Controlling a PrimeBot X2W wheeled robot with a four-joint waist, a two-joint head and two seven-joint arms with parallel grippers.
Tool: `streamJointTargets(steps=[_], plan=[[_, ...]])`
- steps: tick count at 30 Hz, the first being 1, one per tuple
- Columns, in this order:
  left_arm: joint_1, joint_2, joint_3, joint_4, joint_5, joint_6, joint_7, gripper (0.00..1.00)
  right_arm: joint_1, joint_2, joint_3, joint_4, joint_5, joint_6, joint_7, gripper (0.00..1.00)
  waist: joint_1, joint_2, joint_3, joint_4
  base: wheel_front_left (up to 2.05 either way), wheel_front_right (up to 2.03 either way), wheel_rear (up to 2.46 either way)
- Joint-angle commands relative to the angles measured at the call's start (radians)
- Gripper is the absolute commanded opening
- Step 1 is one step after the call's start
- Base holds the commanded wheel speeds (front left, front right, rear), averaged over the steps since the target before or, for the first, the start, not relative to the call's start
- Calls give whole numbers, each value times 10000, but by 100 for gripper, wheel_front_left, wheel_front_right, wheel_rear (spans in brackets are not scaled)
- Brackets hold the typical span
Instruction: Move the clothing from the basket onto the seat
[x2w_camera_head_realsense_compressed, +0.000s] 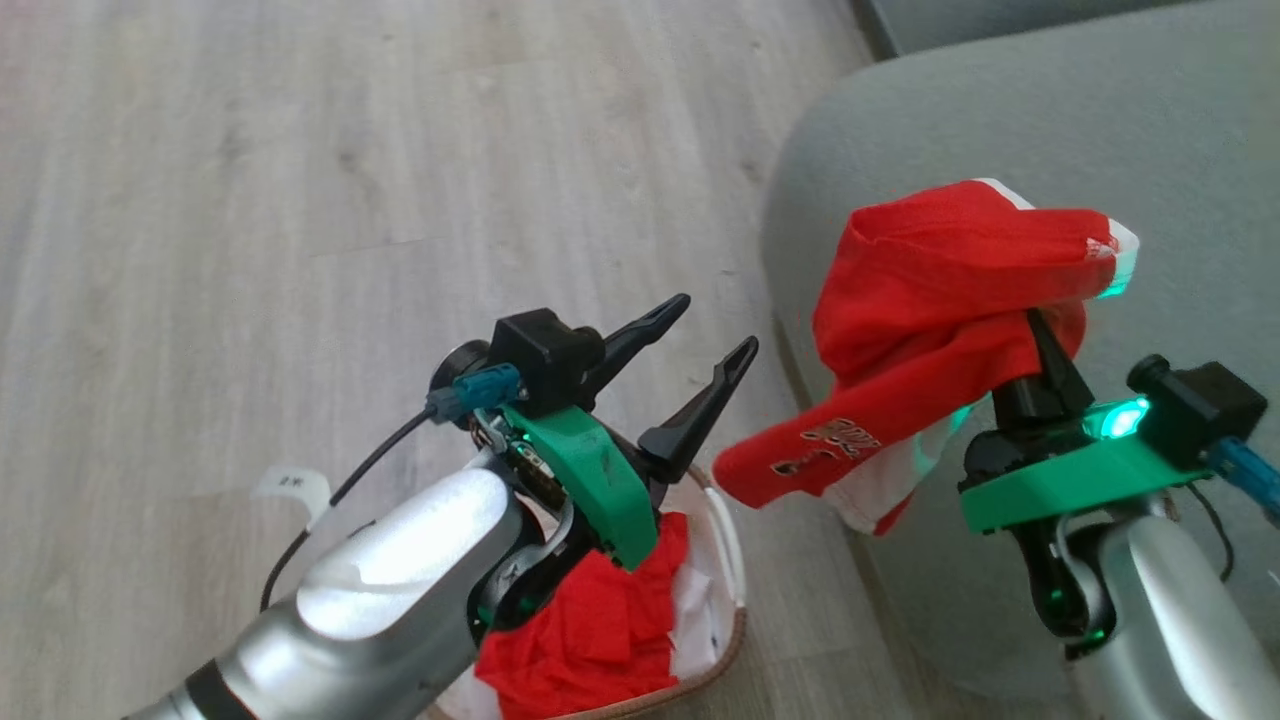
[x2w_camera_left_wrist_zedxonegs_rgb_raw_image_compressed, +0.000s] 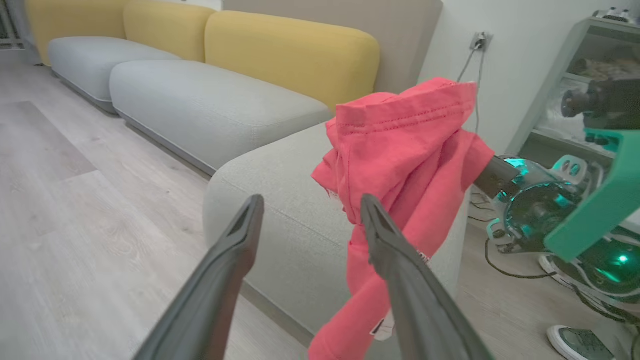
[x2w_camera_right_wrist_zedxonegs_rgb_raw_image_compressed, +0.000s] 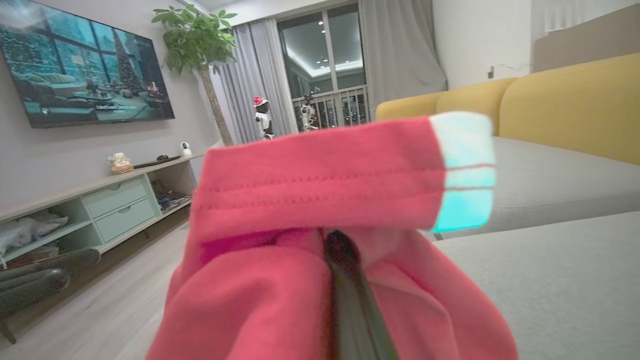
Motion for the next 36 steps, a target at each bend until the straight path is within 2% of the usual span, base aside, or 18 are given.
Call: streamJointTargets(steps=[1,10,19,26,36], plan=[[-296,270,348,-309,86,55,-145,100,-194,-85,99,-472,-84,-2,-104,0,0,0,88,-411,0,0,0],[-243,414,302,-324,266,184,-332,100,237,-38,-154,-1158,-163,-2,-105,0,0,0,311,-1646,0,0,0],[-293,459,233,-332,347,232,-352,100,450,84,-297,-1594,-237,-2,-105,0,0,0,573,-2533,0,0,0],[-396,497,226,-393,374,256,-336,100,484,155,-350,-1817,-281,-2,-105,0,0,0,788,-2840,0,0,0],[-585,591,196,-569,422,236,-249,100,86,9,-507,-1836,-286,-2,-105,0,0,0,1148,-2785,0,0,0]])
